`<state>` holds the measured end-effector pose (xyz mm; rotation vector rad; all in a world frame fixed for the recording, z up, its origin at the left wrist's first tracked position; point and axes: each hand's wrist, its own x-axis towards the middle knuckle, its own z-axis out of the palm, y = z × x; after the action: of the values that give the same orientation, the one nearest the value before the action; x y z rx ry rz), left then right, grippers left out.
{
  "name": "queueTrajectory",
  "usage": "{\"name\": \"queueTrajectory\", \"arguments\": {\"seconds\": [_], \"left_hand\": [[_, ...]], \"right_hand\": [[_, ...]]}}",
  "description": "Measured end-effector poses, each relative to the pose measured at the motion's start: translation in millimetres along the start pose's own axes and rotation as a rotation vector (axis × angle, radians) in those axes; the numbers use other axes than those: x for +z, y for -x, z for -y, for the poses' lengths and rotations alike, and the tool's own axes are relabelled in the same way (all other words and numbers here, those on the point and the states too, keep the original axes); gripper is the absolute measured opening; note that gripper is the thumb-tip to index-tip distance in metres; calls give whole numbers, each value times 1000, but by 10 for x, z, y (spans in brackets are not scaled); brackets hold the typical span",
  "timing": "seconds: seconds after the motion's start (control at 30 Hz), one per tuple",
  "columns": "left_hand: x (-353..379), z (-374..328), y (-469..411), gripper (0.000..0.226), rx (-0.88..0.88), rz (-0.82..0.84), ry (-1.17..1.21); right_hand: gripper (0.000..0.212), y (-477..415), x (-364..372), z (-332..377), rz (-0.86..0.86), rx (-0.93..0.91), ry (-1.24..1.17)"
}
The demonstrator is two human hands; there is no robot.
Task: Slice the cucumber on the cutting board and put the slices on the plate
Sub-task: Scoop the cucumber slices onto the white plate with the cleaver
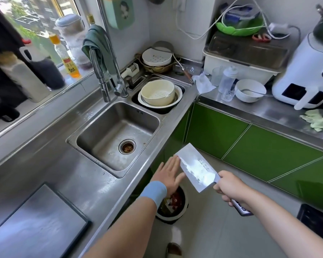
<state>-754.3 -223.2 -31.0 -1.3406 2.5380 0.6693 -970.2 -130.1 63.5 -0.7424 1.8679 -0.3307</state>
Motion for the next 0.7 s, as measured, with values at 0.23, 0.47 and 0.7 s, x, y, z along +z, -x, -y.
{"name": "queueTrajectory", "arguments": {"seconds": [0.23,0.47,0.7], "left_hand": [[-228,230,135,54,-246,46,131],[-422,427,644,38,-184,-666,185],[-655,1246,1448,26,-169,-1068,220]], "right_hand": [[5,-7,2,88,-32,-72,59],[22,-21,402,525,10,-265,156],[43,244,1335,1296,60,-587,446]]}}
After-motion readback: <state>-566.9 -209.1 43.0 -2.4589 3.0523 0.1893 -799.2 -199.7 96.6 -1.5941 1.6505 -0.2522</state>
